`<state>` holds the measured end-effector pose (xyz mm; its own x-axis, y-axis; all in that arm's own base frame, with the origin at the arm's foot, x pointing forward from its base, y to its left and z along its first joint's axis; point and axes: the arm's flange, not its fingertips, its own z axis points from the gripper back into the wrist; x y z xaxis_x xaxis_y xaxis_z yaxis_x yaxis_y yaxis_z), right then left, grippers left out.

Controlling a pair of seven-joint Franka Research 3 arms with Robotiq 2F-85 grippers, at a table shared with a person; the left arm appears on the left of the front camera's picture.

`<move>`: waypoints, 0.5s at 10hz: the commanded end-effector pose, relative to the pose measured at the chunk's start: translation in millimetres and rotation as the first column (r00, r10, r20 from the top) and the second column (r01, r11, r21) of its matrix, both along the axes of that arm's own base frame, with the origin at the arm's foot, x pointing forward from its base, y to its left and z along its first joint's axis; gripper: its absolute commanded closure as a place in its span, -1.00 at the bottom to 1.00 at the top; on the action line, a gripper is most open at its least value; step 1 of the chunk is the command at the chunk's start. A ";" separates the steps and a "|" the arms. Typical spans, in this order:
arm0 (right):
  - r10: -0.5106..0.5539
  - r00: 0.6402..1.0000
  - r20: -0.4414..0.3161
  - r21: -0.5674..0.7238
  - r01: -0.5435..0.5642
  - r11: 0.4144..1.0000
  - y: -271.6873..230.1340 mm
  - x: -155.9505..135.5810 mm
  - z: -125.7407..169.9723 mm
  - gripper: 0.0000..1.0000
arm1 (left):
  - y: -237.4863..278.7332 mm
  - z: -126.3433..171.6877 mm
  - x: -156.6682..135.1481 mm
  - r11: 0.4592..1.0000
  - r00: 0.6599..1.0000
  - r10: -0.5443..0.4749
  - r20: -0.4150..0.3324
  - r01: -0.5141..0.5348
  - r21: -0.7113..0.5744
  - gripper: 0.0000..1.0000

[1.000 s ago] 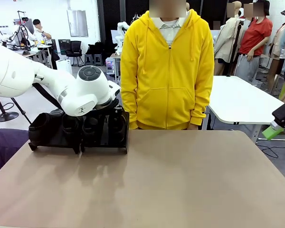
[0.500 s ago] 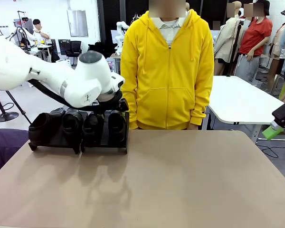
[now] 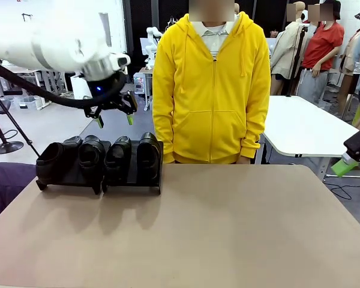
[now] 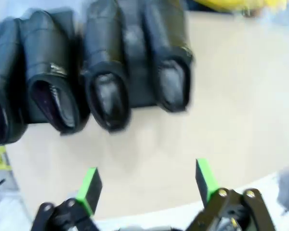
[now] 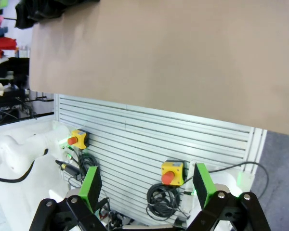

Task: Organize the shoes by placing them on the stand.
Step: Place the Shoe from the middle of the table onto the Shoes Stand.

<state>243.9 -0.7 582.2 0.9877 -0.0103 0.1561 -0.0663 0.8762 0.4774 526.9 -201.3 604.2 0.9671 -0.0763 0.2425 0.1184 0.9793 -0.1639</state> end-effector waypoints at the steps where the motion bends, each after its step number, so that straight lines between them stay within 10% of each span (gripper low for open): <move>1: 0.022 1.000 0.011 0.014 -0.022 1.000 -2.6 0.7 1.7 -1.00 | 40.5 1.3 -43.9 0.972 0.979 -0.187 -0.087 0.172 -0.158 -1.00; 5: 0.022 1.000 0.011 0.014 -0.022 1.000 -2.6 0.7 1.7 -1.00 | 89.5 -21.1 -244.4 0.945 0.994 -0.110 -0.028 0.095 -0.314 -1.00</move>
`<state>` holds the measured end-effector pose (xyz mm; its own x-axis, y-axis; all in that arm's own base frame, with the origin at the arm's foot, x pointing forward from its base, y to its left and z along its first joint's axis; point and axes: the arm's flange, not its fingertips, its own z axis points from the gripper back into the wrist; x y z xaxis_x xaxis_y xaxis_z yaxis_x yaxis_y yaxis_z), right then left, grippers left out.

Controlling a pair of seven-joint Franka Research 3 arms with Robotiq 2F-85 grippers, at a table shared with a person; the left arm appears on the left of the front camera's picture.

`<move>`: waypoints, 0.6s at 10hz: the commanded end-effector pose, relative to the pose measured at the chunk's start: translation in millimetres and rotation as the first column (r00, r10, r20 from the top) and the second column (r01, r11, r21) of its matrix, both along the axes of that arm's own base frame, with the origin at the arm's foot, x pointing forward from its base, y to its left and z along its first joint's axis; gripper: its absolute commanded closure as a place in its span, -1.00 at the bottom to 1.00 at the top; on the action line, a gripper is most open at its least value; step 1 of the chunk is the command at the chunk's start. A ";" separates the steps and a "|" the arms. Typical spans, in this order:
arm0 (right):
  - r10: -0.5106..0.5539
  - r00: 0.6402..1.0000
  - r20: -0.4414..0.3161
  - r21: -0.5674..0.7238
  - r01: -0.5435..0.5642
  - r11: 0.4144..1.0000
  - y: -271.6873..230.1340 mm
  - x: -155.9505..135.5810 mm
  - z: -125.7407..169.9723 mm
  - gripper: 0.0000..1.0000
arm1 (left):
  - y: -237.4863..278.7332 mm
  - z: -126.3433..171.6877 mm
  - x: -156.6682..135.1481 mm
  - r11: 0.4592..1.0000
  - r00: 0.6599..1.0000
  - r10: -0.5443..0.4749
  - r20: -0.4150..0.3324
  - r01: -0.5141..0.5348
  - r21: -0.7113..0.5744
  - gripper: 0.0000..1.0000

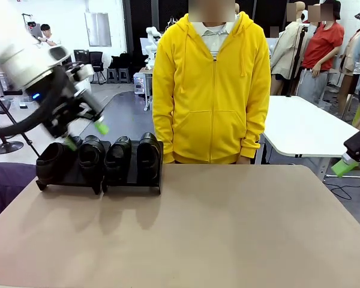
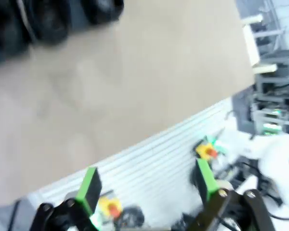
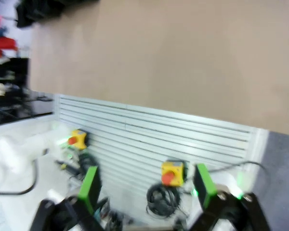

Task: Organize the shoes by placing them on the stand.
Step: Place the Shoe from the middle of the table onto the Shoes Stand.

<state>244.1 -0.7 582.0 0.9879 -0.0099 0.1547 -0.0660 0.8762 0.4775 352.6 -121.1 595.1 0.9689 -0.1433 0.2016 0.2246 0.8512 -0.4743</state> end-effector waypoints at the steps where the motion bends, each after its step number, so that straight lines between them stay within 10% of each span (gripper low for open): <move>1: 0.021 1.000 0.012 0.015 -0.022 1.000 -2.6 0.5 1.9 -1.00 | 19.1 -25.4 -108.6 0.997 0.997 0.076 0.023 -0.076 -0.004 -1.00; 3: 0.021 1.000 0.012 0.015 -0.022 1.000 -2.6 0.5 1.9 -1.00 | 60.1 -55.8 -142.1 0.985 0.989 0.143 0.020 -0.141 -0.103 -1.00; 5: 0.021 1.000 0.012 0.015 -0.022 1.000 -2.6 0.5 1.9 -1.00 | 109.4 -99.5 -81.0 0.980 0.989 0.121 -0.088 -0.133 -0.150 -1.00; 6: 0.021 1.000 0.012 0.015 -0.022 1.000 -2.6 0.5 1.9 -1.00 | 61.1 -53.9 -133.7 0.988 0.992 0.129 0.005 -0.128 -0.083 -1.00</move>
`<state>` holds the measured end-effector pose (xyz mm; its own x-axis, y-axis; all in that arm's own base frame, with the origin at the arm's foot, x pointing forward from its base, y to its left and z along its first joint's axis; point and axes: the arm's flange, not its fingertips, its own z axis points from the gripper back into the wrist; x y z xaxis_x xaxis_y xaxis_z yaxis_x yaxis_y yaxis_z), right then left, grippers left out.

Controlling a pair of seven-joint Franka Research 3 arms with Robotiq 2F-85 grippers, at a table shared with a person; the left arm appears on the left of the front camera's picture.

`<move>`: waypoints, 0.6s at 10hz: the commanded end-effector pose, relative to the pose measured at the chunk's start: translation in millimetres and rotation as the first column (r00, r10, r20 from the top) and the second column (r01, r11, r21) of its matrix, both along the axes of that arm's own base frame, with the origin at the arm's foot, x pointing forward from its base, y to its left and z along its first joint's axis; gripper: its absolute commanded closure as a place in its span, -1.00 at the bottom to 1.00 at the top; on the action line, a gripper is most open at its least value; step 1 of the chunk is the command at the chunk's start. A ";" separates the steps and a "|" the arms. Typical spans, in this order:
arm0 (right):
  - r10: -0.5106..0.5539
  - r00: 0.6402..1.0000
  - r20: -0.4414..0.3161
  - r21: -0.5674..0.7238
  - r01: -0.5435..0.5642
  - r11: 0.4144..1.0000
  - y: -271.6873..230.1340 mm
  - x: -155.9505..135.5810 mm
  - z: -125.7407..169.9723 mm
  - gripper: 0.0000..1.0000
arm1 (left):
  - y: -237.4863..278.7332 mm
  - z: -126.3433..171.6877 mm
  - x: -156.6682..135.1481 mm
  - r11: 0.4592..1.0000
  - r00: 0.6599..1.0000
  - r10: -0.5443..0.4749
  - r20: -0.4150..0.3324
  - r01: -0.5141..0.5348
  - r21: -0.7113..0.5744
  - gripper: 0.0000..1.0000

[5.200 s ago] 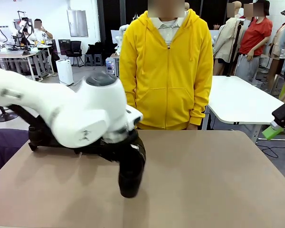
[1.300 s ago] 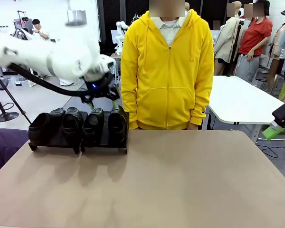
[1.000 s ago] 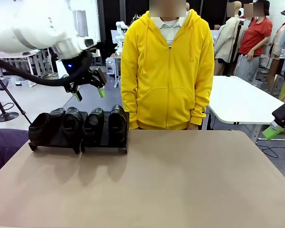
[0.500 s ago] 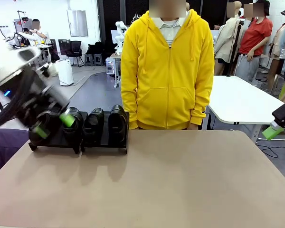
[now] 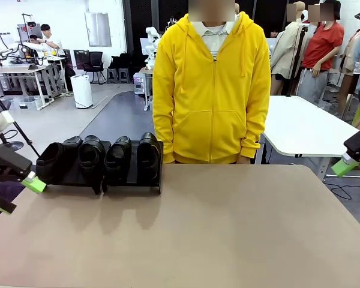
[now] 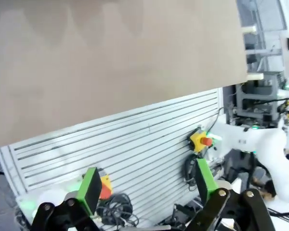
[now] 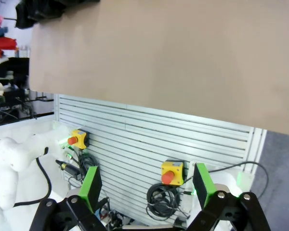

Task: Organize the shoes by placing them on the stand.
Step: Place the Shoe from the middle of the table onto the Shoes Stand.

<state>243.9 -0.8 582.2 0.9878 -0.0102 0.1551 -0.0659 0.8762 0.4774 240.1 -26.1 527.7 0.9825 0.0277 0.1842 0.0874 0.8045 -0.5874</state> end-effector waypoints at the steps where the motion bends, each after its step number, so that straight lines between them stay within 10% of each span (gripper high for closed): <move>1: 0.022 1.000 0.012 0.015 -0.022 1.000 -2.5 0.7 1.7 -1.00 | -33.9 13.4 -21.2 0.999 0.999 -0.019 0.033 0.017 0.051 -1.00; 6: 0.022 1.000 0.012 0.015 -0.022 1.000 -2.5 0.7 1.7 -1.00 | -33.9 13.4 -21.2 0.999 0.999 -0.019 0.033 0.017 0.051 -1.00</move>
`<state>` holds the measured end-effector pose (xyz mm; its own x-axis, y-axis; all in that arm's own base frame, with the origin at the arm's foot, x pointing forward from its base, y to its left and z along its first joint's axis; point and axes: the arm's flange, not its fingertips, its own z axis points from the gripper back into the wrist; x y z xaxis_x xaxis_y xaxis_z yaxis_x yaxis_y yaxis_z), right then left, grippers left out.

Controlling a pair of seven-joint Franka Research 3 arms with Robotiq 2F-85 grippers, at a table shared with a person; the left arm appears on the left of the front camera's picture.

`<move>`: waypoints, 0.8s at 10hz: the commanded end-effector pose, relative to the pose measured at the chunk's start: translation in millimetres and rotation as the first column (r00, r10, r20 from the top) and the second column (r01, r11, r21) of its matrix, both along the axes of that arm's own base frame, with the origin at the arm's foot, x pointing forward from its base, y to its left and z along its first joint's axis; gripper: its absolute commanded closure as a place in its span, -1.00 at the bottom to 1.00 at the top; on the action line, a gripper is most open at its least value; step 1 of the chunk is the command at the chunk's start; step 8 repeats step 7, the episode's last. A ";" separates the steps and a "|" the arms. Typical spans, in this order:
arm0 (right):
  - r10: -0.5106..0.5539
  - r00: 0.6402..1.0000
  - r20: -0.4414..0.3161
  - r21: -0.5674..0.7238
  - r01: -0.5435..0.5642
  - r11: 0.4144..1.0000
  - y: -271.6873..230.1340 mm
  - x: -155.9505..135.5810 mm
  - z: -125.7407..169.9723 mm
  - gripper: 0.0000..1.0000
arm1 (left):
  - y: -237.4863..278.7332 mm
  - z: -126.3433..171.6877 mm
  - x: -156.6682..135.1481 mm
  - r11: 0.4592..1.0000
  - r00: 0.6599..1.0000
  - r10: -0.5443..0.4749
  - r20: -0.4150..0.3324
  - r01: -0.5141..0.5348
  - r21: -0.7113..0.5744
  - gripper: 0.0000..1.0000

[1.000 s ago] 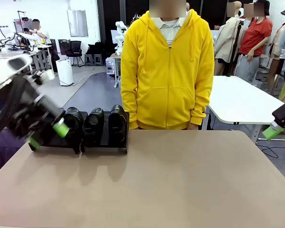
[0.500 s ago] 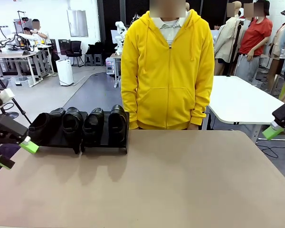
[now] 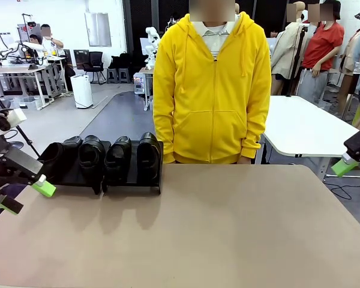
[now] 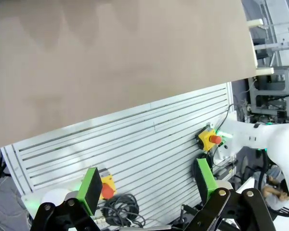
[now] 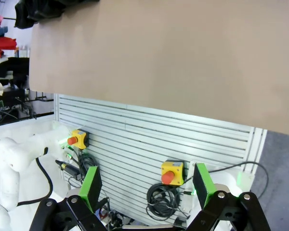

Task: Organize the shoes by placing them on the stand.
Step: Place the Shoe from the middle of the table onto the Shoes Stand.

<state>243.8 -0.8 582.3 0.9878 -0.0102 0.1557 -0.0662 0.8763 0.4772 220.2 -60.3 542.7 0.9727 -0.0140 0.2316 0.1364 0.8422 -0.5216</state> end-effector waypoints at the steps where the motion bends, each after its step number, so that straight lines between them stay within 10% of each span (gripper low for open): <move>1: 0.022 1.000 0.011 0.015 -0.022 1.000 -2.5 0.8 1.6 -1.00 | 0.2 -1.5 -1.3 1.000 1.000 0.009 -0.014 -0.009 -0.022 -1.00; 8: 0.022 1.000 0.011 0.015 -0.022 1.000 -2.5 0.8 1.6 -1.00 | 0.2 -1.5 -1.3 1.000 1.000 0.009 -0.014 -0.009 -0.022 -1.00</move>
